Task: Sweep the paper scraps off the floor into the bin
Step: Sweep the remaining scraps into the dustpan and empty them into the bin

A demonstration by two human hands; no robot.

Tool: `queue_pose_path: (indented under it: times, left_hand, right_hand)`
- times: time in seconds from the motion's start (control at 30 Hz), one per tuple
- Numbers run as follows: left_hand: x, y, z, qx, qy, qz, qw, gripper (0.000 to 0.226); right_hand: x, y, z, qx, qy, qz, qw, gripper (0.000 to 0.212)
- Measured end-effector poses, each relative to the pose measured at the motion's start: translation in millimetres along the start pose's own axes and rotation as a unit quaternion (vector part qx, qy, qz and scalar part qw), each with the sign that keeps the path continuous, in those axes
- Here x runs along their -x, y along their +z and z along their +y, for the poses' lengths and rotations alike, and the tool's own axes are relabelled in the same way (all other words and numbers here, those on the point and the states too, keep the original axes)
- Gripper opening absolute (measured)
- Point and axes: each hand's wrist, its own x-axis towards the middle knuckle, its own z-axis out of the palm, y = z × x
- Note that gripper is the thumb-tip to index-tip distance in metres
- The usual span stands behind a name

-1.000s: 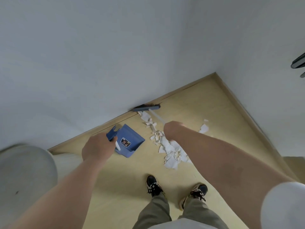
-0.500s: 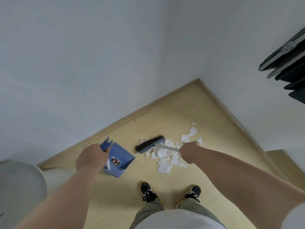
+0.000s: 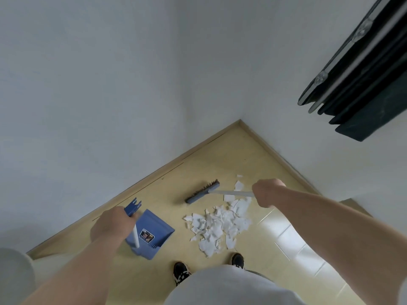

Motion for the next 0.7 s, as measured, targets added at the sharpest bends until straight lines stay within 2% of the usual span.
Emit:
queue_pose_path:
  times: [0.13,0.33,0.43,0.5,0.53,0.6,0.7]
  left_hand:
    - [11,10,32,-0.026,0.006,0.014,1.0,0.037]
    - [27,24,63,-0.027,0.015,0.023,0.999,0.036]
    - [41,30,79,-0.019,0.018,0.034,0.999,0.041]
    - [48,38,88,-0.022,0.017,0.037,0.999,0.042]
    - [52,38,93,-0.026,0.022,0.039,0.999,0.042]
    - [60,44,100,-0.034,0.031,0.042,0.998,0.041]
    - [75,51,104,-0.042,0.045,0.044,0.997,0.042]
  right_hand:
    - [-15,28,47,-0.14,0.061,0.042,0.987,0.014]
    - [-54,58,88,-0.229,0.111,0.041,0.966,0.019]
    - [-80,70,91,-0.195,0.084,-0.004,0.977,0.027]
    - [-95,83,88,-0.199,0.052,-0.035,0.978,0.025]
    - [-96,87,84,-0.176,0.028,-0.06,0.982,0.022]
    - [-89,103,78,-0.046,-0.036,-0.121,0.991,0.017]
    - [-62,136,76,0.02,-0.072,-0.147,0.986,0.031]
